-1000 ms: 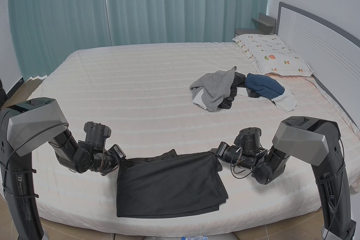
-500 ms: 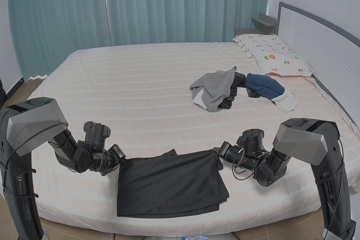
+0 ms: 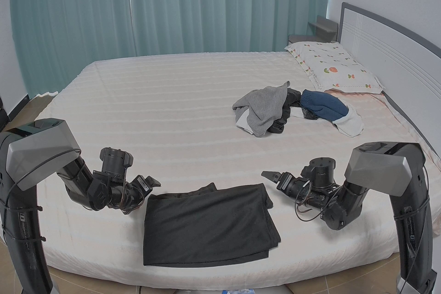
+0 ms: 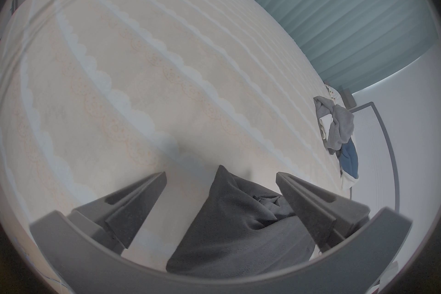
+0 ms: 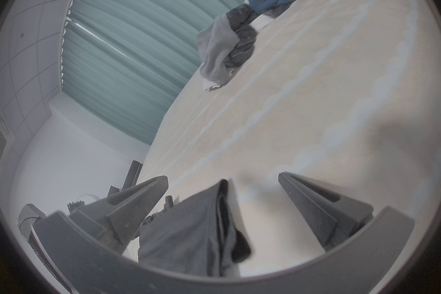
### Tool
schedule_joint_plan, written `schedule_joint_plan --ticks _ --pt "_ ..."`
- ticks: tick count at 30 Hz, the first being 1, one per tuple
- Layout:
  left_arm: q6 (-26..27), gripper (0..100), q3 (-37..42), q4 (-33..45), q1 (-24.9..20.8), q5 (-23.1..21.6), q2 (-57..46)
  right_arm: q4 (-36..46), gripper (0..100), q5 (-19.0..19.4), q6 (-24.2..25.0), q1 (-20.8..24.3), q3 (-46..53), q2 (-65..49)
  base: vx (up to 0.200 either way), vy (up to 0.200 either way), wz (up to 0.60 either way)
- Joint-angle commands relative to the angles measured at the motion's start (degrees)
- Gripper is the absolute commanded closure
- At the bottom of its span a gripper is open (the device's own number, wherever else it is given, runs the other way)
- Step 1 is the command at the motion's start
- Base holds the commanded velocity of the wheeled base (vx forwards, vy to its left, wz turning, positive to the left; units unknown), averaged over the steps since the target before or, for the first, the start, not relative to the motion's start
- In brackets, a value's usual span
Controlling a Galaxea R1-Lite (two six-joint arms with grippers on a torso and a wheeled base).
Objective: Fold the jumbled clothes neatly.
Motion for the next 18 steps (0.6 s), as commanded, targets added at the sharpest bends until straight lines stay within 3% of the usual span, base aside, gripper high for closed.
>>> schedule_joint_plan --ticks 1,3,5,8,11,14,18 --pt "-1.03 0 1.37 -0.22 1.8 -4.5 -3.28 -3.64 0 -0.75 0.11 -4.29 14.96 -10.45 0.0 0.0 0.0" --pt "-1.03 0 1.63 -0.22 1.8 -4.85 -3.72 -4.61 0 -1.19 0.28 -4.99 16.89 -10.98 0.0 0.0 0.0" --pt "-1.12 0 1.98 -0.13 1.45 -5.29 -4.59 -9.09 0 -4.88 3.97 -7.01 23.57 -12.39 0.0 0.0 0.0" --pt "-1.03 0 3.56 0.22 1.36 -5.37 -5.65 -15.68 0 -8.05 9.16 -6.84 27.79 -11.86 -0.2 0.0 0.0" --pt "-0.68 0 5.94 -0.13 1.1 -5.73 -6.26 -18.32 0 -7.7 10.56 -6.84 29.99 -11.42 -0.2 0.0 0.0" --pt "0.64 0 9.89 -0.93 -1.19 -6.78 -5.82 -18.06 0 -7.7 13.55 -7.54 30.25 -10.36 0.0 0.0 0.0" --pt "9.51 0 14.11 -7.69 -1.72 -8.71 -5.56 -18.06 0 -5.06 15.84 -9.47 30.08 -8.52 0.0 0.0 0.0"
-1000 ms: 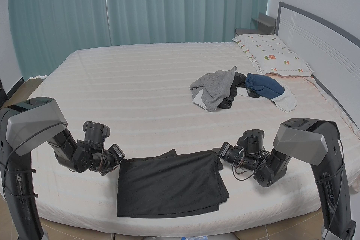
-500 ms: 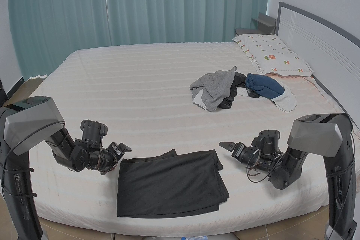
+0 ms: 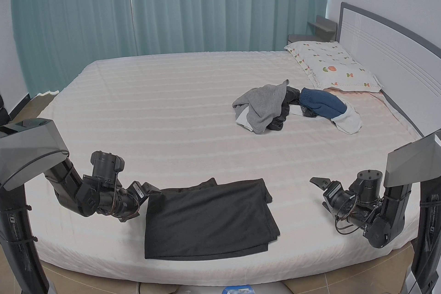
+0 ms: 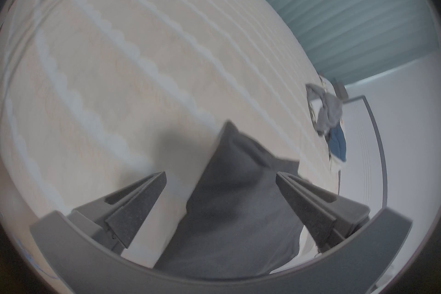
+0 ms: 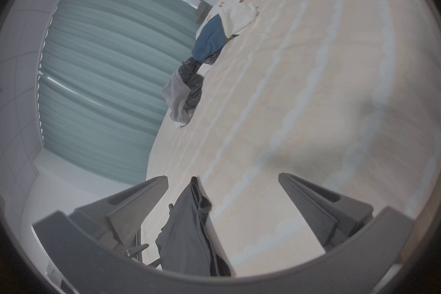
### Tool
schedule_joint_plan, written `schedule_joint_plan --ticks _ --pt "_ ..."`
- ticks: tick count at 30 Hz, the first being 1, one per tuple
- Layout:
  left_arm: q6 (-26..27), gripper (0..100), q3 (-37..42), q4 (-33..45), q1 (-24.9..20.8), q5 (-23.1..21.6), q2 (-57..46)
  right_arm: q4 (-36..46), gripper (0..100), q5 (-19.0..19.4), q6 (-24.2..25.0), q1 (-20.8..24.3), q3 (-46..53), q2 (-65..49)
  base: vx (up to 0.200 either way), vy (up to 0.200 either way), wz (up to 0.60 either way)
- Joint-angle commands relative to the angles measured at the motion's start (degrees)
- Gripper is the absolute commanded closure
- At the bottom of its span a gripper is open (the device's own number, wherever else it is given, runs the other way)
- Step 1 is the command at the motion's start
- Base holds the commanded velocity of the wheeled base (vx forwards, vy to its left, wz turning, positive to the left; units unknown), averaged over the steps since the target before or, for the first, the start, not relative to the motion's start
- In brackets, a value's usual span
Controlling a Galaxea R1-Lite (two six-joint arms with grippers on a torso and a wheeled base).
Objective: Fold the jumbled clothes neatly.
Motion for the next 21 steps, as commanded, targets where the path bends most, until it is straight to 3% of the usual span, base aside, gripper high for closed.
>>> schedule_joint_plan --ticks 1,6,21 --pt "8.21 0 6.42 -6.97 -1.96 -2.12 0.06 -0.89 0 2.98 3.08 -3.64 0.55 2.11 0.0 0.0 0.0" --pt "9.53 0 7.21 -13.56 -4.34 -1.77 2.35 -0.81 0 5.01 3.25 -4.17 -0.25 2.72 0.0 0.0 0.0" --pt "9.88 0 8.01 -15.05 -4.95 -1.68 3.58 -0.81 0 4.74 3.25 -3.38 -0.25 3.16 0.0 0.0 0.0"
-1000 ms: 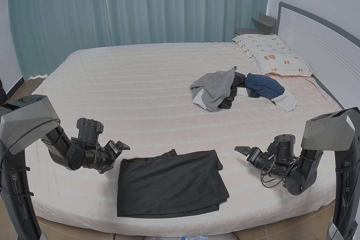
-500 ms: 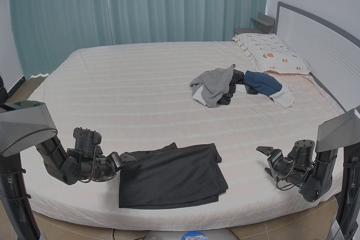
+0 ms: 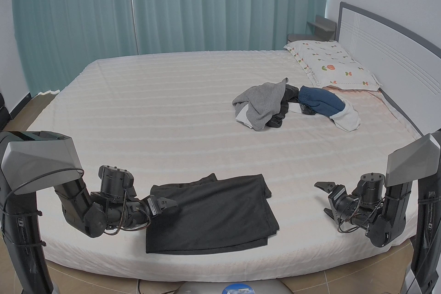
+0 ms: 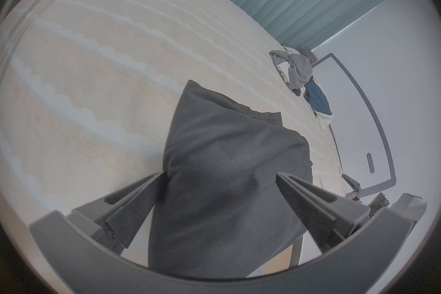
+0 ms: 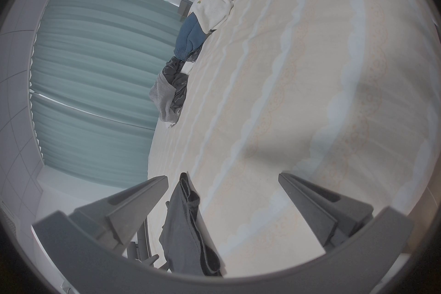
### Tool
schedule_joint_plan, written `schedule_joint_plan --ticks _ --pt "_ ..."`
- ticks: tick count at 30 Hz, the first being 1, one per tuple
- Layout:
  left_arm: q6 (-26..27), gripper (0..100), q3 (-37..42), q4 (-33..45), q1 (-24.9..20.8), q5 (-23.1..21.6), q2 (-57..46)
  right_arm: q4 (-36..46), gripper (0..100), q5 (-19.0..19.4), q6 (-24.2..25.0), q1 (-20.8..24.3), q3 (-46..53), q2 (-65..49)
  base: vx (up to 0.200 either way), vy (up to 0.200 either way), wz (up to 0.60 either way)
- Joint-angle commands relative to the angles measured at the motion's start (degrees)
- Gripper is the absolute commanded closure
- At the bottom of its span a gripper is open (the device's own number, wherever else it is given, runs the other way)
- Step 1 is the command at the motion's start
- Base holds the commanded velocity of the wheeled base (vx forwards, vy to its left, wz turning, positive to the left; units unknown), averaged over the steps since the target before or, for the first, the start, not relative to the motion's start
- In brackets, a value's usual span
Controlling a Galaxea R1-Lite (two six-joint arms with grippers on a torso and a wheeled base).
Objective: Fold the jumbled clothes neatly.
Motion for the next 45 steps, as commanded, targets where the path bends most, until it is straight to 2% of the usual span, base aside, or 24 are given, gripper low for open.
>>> schedule_joint_plan --ticks 1,12,35,45 --pt "-0.12 100 0.78 -0.09 -0.25 0.06 0.2 -0.76 0 0.08 -0.09 0.02 0.06 0.27 0.0 0.0 0.0" --pt "-2.93 100 0.78 -0.09 0.46 0.23 -0.06 -0.76 0 0.26 -0.26 0.11 0.32 0.27 0.0 0.0 0.0" --pt "-5.13 100 1.83 -0.09 1.86 0.23 -2.96 -0.76 0 0.52 -0.35 0.02 0.94 0.27 0.0 0.0 0.0" --pt "-5.22 100 1.92 -0.09 3.09 0.23 -3.66 -0.76 0 0.52 -0.35 0.02 0.94 0.27 0.0 0.2 0.0"
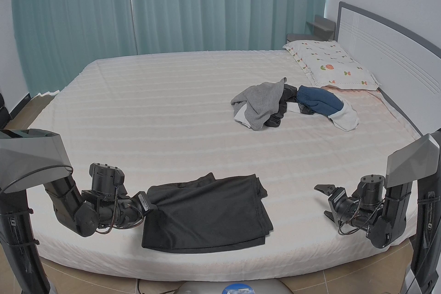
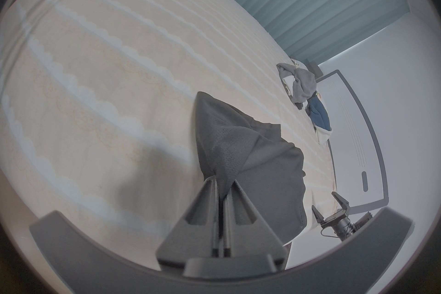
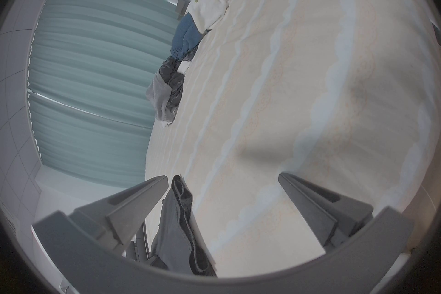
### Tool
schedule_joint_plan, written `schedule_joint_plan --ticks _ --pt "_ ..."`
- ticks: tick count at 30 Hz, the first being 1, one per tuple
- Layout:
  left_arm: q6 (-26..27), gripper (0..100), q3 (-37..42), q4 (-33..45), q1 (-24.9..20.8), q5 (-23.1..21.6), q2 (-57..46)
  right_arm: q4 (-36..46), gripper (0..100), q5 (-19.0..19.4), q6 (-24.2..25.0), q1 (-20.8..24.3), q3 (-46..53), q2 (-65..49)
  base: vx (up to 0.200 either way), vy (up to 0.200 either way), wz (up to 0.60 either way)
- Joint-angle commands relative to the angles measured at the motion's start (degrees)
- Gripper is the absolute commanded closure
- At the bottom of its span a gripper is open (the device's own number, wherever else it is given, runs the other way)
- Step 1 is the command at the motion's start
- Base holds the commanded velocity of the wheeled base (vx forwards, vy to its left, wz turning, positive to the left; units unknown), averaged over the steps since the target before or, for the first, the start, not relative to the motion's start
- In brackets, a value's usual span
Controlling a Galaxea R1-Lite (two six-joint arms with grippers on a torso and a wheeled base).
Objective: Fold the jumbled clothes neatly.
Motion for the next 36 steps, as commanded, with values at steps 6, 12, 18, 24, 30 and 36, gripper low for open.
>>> schedule_joint_plan --ticks 6,12,18,24,30,36 --pt "-0.07 100 0.0 -0.02 0.73 0.02 -0.23 -0.76 0 -0.05 -0.01 0.11 0.01 0.05 0.0 0.2 0.0" --pt "0.01 100 0.0 0.24 0.9 0.02 -0.23 -0.76 0 0.04 -0.1 0.11 0.1 0.05 0.0 0.2 0.0" --pt "0.01 100 0.0 0.33 0.99 0.1 -0.23 -0.76 0 -0.05 -0.1 0.11 0.1 0.05 0.0 0.2 0.0" --pt "0.1 100 0.0 0.42 1.96 0.37 -0.23 -0.76 0 -0.05 -0.1 0.11 0.1 0.05 0.0 0.2 0.0" --pt "0.1 100 -0.09 0.51 2.05 0.37 -0.14 -0.76 0 0.04 -0.1 0.11 0.1 0.05 0.0 0.2 0.0" --pt "0.1 100 0.0 0.68 2.14 0.45 -0.14 -0.76 0 0.04 -0.1 0.11 0.1 0.05 0.0 0.2 0.0"
